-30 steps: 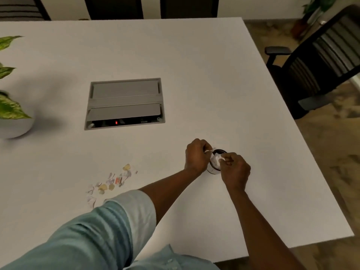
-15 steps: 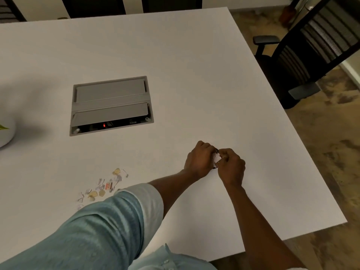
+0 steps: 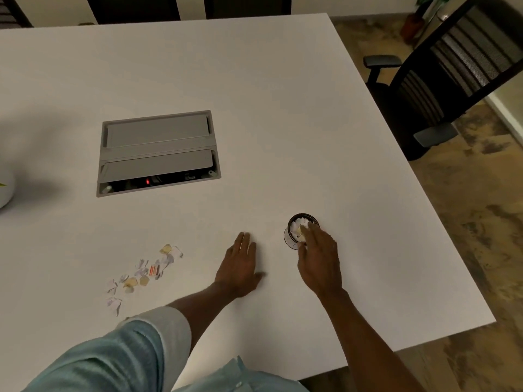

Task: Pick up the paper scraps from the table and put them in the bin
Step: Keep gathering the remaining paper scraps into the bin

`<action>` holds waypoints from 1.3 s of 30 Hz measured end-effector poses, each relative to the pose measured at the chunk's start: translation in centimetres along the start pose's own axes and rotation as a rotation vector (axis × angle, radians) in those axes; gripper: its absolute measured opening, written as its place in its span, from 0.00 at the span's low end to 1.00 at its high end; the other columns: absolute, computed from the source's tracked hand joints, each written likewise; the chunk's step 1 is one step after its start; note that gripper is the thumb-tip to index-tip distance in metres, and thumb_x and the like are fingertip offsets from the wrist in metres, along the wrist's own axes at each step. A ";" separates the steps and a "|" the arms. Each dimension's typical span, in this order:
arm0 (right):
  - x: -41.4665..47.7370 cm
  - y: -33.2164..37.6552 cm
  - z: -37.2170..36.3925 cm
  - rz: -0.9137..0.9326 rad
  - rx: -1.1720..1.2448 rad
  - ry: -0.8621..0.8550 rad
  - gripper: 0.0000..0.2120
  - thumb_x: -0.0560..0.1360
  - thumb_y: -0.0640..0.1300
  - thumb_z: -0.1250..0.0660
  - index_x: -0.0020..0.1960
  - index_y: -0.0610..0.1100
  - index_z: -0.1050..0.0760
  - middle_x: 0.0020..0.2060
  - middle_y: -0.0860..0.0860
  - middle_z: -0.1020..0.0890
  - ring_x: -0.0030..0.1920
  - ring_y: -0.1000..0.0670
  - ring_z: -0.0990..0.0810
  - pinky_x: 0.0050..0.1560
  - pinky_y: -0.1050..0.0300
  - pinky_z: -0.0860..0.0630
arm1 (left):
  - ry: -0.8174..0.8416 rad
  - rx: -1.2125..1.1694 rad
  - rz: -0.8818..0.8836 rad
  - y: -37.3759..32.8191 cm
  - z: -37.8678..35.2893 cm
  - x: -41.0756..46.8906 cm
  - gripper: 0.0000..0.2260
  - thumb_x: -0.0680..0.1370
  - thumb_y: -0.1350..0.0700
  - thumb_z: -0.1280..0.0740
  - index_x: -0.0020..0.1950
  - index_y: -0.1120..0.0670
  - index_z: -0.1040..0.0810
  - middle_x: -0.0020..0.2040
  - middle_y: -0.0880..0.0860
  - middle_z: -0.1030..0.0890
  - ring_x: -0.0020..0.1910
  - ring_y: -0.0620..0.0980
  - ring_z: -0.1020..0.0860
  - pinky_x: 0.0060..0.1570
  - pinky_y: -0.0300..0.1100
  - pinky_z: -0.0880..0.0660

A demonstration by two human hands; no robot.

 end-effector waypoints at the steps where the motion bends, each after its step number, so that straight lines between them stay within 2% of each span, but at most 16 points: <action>1: -0.3 0.4 -0.8 0.049 -0.082 0.041 0.22 0.81 0.45 0.37 0.75 0.43 0.30 0.75 0.44 0.29 0.77 0.44 0.31 0.76 0.43 0.35 | 0.056 0.044 -0.009 0.2 -1.2 -0.5 0.44 0.81 0.36 0.36 0.84 0.62 0.50 0.85 0.63 0.59 0.85 0.63 0.61 0.83 0.58 0.48; 3: -0.7 0.5 -2.6 0.087 -0.188 0.140 0.28 0.84 0.55 0.45 0.80 0.43 0.40 0.80 0.45 0.37 0.82 0.47 0.42 0.81 0.41 0.46 | 0.139 0.095 -0.020 0.5 -3.2 -1.5 0.52 0.79 0.31 0.36 0.84 0.62 0.60 0.82 0.64 0.69 0.82 0.64 0.69 0.83 0.61 0.56; 5: -0.8 0.1 -3.9 0.077 -0.238 0.212 0.33 0.85 0.61 0.53 0.82 0.42 0.47 0.82 0.44 0.43 0.83 0.47 0.47 0.82 0.39 0.52 | 0.193 0.121 -0.030 0.8 -4.4 -2.2 0.55 0.77 0.32 0.33 0.83 0.61 0.65 0.81 0.64 0.73 0.81 0.64 0.72 0.82 0.64 0.58; 12: 0.6 0.0 -5.1 0.043 -0.323 0.288 0.42 0.79 0.69 0.63 0.81 0.43 0.43 0.81 0.45 0.38 0.82 0.46 0.42 0.82 0.36 0.57 | 0.232 0.159 -0.080 1.3 -4.2 -2.6 0.53 0.78 0.42 0.28 0.84 0.58 0.66 0.81 0.61 0.73 0.81 0.61 0.72 0.83 0.60 0.59; 15: 1.1 0.2 -4.6 -0.003 -0.289 0.246 0.37 0.82 0.68 0.59 0.79 0.43 0.38 0.79 0.45 0.34 0.80 0.47 0.38 0.81 0.35 0.57 | 0.224 0.150 -0.094 1.9 -3.5 -2.7 0.48 0.80 0.46 0.29 0.85 0.57 0.62 0.83 0.60 0.70 0.83 0.58 0.69 0.84 0.57 0.57; 17: 1.2 0.6 -3.9 -0.036 -0.250 0.179 0.34 0.82 0.65 0.55 0.76 0.43 0.35 0.77 0.44 0.30 0.78 0.46 0.34 0.80 0.34 0.52 | 0.226 0.111 -0.092 2.5 -3.1 -2.9 0.43 0.82 0.49 0.32 0.85 0.58 0.58 0.84 0.58 0.68 0.84 0.56 0.67 0.84 0.57 0.53; 19: 1.1 1.6 -2.8 -0.012 -0.247 0.085 0.27 0.83 0.59 0.46 0.73 0.41 0.31 0.73 0.41 0.26 0.75 0.42 0.29 0.77 0.33 0.45 | 0.225 0.076 -0.094 3.2 -2.9 -3.3 0.39 0.83 0.50 0.33 0.85 0.60 0.52 0.85 0.56 0.65 0.85 0.54 0.63 0.83 0.58 0.48; 22: 0.8 3.6 -2.0 0.058 -0.261 0.013 0.26 0.74 0.48 0.29 0.69 0.40 0.28 0.69 0.39 0.26 0.72 0.37 0.29 0.72 0.34 0.37 | 0.217 0.035 -0.091 4.2 -2.7 -4.6 0.31 0.83 0.50 0.34 0.81 0.62 0.40 0.86 0.57 0.58 0.86 0.55 0.57 0.79 0.58 0.39; 24: 0.6 5.7 -1.9 0.132 -0.200 -0.023 0.24 0.72 0.45 0.27 0.66 0.41 0.26 0.67 0.40 0.26 0.70 0.36 0.30 0.69 0.36 0.33 | 0.206 -0.017 -0.066 5.1 -2.3 -5.7 0.26 0.84 0.49 0.35 0.77 0.62 0.34 0.86 0.59 0.51 0.85 0.56 0.50 0.76 0.56 0.34; 26: 0.2 8.3 -2.3 0.210 -0.124 -0.023 0.21 0.73 0.44 0.27 0.65 0.43 0.25 0.66 0.41 0.26 0.68 0.38 0.29 0.67 0.39 0.30 | 0.172 -0.084 -0.031 6.1 -1.8 -6.9 0.22 0.84 0.50 0.35 0.73 0.62 0.29 0.80 0.61 0.37 0.79 0.60 0.38 0.69 0.55 0.28; 28: -0.3 11.1 -3.5 0.264 -0.042 0.041 0.20 0.73 0.43 0.27 0.64 0.44 0.25 0.65 0.43 0.26 0.66 0.40 0.27 0.63 0.41 0.24 | 0.125 -0.156 0.031 7.7 -1.5 -8.4 0.18 0.83 0.51 0.35 0.68 0.61 0.25 0.70 0.60 0.28 0.70 0.60 0.29 0.61 0.54 0.24; 31: -1.4 15.4 -6.5 0.344 0.039 0.240 0.21 0.74 0.44 0.28 0.66 0.48 0.25 0.65 0.48 0.26 0.67 0.45 0.26 0.54 0.48 0.18 | 0.030 -0.200 0.163 11.0 -0.9 -10.9 0.13 0.83 0.52 0.35 0.62 0.59 0.23 0.64 0.57 0.24 0.64 0.58 0.26 0.54 0.51 0.23; 33: -2.2 18.0 -8.6 0.417 0.047 0.354 0.21 0.75 0.46 0.29 0.68 0.49 0.26 0.64 0.50 0.26 0.67 0.47 0.26 0.53 0.50 0.20 | -0.046 -0.218 0.288 13.8 -0.3 -12.8 0.10 0.82 0.52 0.37 0.57 0.57 0.22 0.59 0.55 0.23 0.61 0.57 0.25 0.49 0.51 0.22; 35: -2.8 20.1 -10.8 0.460 0.052 0.466 0.22 0.77 0.48 0.31 0.70 0.49 0.28 0.65 0.50 0.26 0.68 0.48 0.28 0.57 0.50 0.22 | -0.132 -0.241 0.427 16.8 0.4 -14.6 0.10 0.82 0.51 0.36 0.57 0.56 0.22 0.58 0.54 0.23 0.61 0.56 0.25 0.47 0.51 0.22; 39: -3.3 23.3 -14.8 0.473 0.026 0.637 0.26 0.78 0.51 0.32 0.74 0.50 0.34 0.67 0.49 0.28 0.69 0.47 0.29 0.61 0.47 0.24 | -0.268 -0.310 0.682 22.6 1.1 -18.2 0.18 0.80 0.47 0.31 0.65 0.55 0.24 0.64 0.53 0.24 0.67 0.56 0.28 0.51 0.53 0.19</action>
Point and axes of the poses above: each hand's wrist, its own x-axis towards the middle knuckle, its own z-axis out of the back of the hand, y = z × x, the point moved 10 cm from there along x, towards the middle knuckle
